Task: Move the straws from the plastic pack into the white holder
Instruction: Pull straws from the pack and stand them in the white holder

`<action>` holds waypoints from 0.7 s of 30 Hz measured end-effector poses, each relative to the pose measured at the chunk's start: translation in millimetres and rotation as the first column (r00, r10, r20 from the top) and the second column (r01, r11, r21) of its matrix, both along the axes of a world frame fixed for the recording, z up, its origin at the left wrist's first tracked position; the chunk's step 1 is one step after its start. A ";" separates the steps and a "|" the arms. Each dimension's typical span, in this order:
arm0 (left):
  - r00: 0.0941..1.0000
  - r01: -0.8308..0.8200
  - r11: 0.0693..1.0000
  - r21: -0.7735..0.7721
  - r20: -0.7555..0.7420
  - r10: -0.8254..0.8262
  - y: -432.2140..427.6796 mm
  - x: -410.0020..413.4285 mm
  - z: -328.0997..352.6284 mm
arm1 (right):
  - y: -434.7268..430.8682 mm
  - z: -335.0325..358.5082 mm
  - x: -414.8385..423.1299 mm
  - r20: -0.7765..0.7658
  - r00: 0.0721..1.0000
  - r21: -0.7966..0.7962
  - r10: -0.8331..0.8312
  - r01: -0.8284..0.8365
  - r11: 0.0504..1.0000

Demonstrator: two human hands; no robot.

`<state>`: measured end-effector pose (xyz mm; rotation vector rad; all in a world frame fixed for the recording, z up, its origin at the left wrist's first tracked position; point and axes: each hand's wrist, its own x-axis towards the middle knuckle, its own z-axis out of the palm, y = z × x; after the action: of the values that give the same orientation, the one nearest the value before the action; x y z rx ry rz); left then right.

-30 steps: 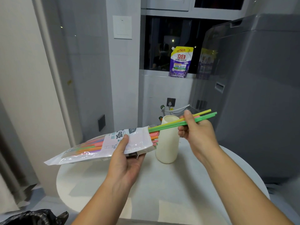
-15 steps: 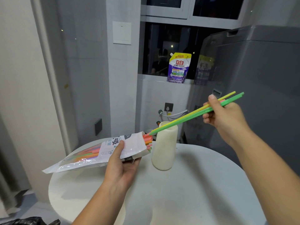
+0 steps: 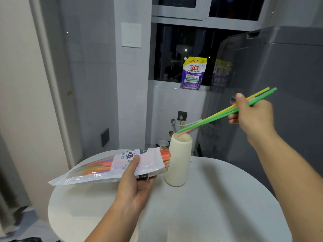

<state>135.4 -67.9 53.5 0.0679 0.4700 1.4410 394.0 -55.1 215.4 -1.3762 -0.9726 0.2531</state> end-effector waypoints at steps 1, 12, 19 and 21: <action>1.000 0.000 1.000 0.000 -0.004 0.000 -0.5 0.6 0.3 | 0.6 0.2 1.9 -0.006 1.000 0.003 -0.006 0.006 1.000; 0.999 0.025 0.999 -0.023 -0.032 -0.025 -7.5 9.8 1.7 | 22.0 -16.0 -18.5 0.117 0.992 -0.151 0.040 -0.022 0.988; 0.999 0.019 0.999 -0.031 -0.032 -0.020 -7.2 6.2 3.3 | 34.5 -18.0 -34.6 0.214 0.972 -0.216 0.098 -0.051 0.975; 0.999 0.022 0.999 -0.025 -0.035 -0.023 -7.2 5.7 3.5 | 36.0 -17.2 -32.6 0.205 0.976 -0.199 0.073 -0.031 0.979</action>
<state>141.1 -75.0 57.0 0.0783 0.5140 1.4138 361.4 -19.1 198.2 -1.5816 -1.1868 0.2499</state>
